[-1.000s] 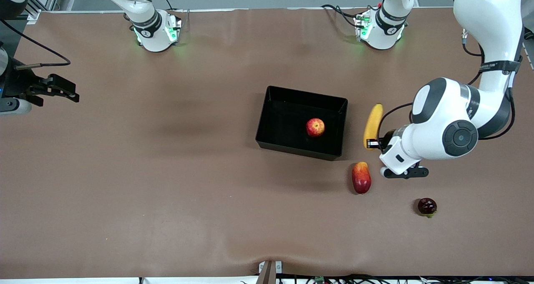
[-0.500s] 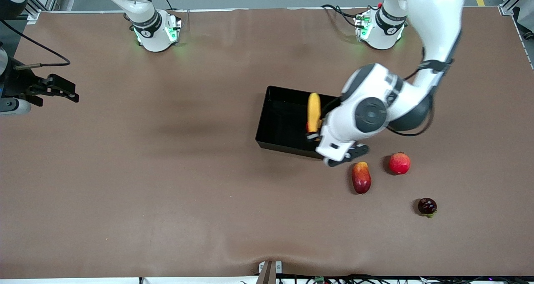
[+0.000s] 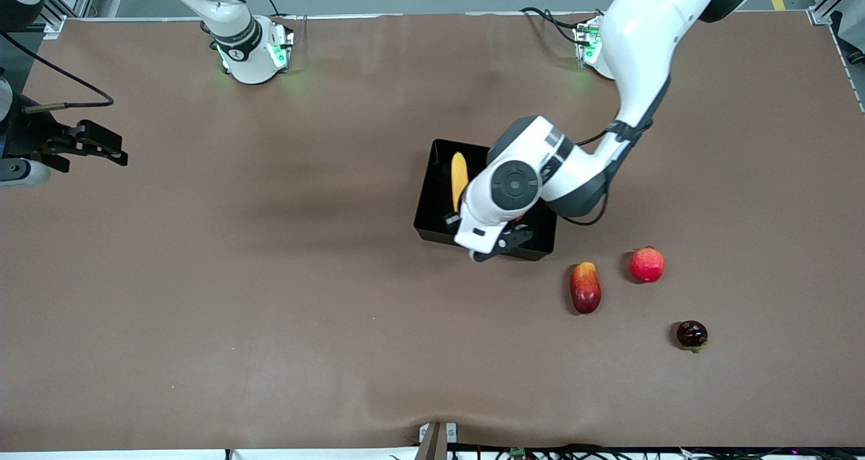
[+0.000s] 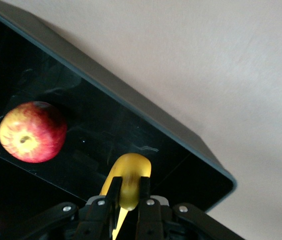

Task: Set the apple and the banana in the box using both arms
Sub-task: 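Lift the banana with the left gripper and carry it over the box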

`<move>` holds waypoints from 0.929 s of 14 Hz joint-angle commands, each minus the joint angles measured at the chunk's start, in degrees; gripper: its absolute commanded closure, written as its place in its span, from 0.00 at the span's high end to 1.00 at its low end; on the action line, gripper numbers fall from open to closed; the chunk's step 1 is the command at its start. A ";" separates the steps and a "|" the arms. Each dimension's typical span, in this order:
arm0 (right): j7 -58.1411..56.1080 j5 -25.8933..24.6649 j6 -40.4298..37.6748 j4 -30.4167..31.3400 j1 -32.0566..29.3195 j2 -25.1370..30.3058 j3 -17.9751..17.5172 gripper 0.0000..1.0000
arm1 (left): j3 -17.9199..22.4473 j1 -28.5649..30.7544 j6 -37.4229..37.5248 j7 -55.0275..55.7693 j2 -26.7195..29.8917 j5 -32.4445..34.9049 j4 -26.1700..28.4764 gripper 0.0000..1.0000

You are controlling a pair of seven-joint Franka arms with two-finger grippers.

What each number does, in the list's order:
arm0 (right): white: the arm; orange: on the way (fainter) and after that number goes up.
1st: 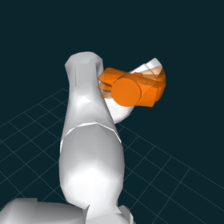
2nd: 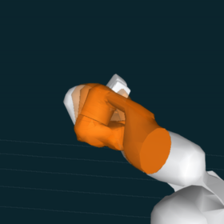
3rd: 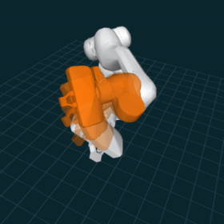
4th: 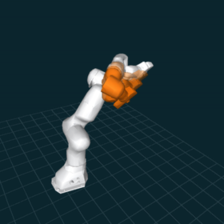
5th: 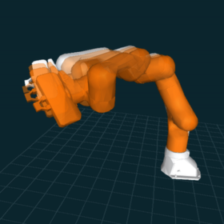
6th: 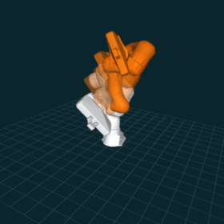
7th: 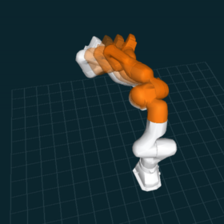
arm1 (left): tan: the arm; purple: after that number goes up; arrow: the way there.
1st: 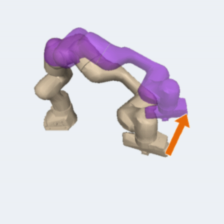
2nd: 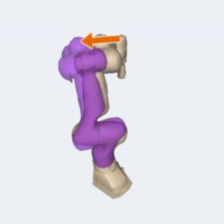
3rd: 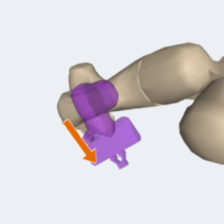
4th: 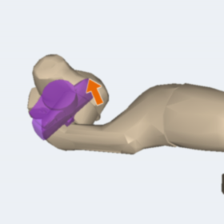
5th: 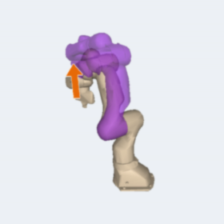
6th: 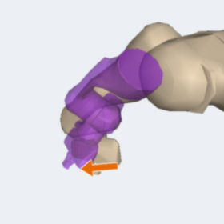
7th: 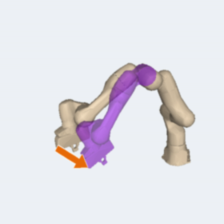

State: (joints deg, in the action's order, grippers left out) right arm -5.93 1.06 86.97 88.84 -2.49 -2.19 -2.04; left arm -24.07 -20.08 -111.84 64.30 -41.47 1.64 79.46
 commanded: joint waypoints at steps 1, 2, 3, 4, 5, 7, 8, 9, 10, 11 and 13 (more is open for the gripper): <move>-0.31 -0.80 -0.13 -0.95 -0.24 0.35 0.02 1.00 | 1.47 -2.06 -1.26 0.92 -2.20 2.65 -1.68 0.00; -0.31 -0.89 -0.13 -1.21 -0.41 0.43 0.02 1.00 | 1.48 -2.33 -2.23 1.26 -3.34 3.71 -1.68 0.00; -0.31 -0.97 -0.30 -1.39 -0.50 0.43 0.19 1.00 | 1.48 -2.68 -3.46 1.62 -4.48 4.41 -1.59 0.00; -0.31 -0.97 -0.39 -1.39 -0.50 0.43 0.28 1.00 | 1.65 -3.29 -4.86 1.88 -5.28 4.68 -1.59 0.00; -0.31 -0.97 -0.22 -1.39 -0.50 0.43 0.28 1.00 | 2.18 -3.73 -6.01 2.58 -5.98 4.68 -1.59 0.00; -0.22 -1.06 0.04 -1.48 -0.59 0.52 0.28 1.00 | 2.88 -4.44 -6.37 2.76 -6.51 4.86 -1.59 0.03; -0.22 -1.06 0.05 -1.48 -0.59 0.43 0.28 1.00 | 2.97 -4.61 -6.37 2.68 -6.52 4.95 -1.59 0.42; -0.22 -1.06 0.05 -1.48 -0.59 0.43 0.28 1.00 | 3.06 -4.53 -6.37 2.41 -6.52 5.03 -1.59 0.83; -0.22 -0.97 0.05 -1.48 -0.59 0.43 0.28 1.00 | 3.06 -4.53 -6.37 2.24 -6.43 6.17 -1.59 1.00; -0.22 -0.80 0.05 -1.39 -0.50 0.43 0.28 1.00 | 3.06 -4.53 -6.37 2.58 -6.08 7.40 -1.59 1.00; -0.22 -0.71 0.05 -1.48 0.20 0.34 -0.07 1.00 | 3.06 -4.53 -5.93 2.59 -4.77 7.58 -1.68 1.00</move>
State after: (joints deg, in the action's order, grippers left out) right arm -5.93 0.79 87.05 87.69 -2.59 -2.12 -1.62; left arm -21.61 -23.73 -117.85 65.41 -47.09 7.79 78.83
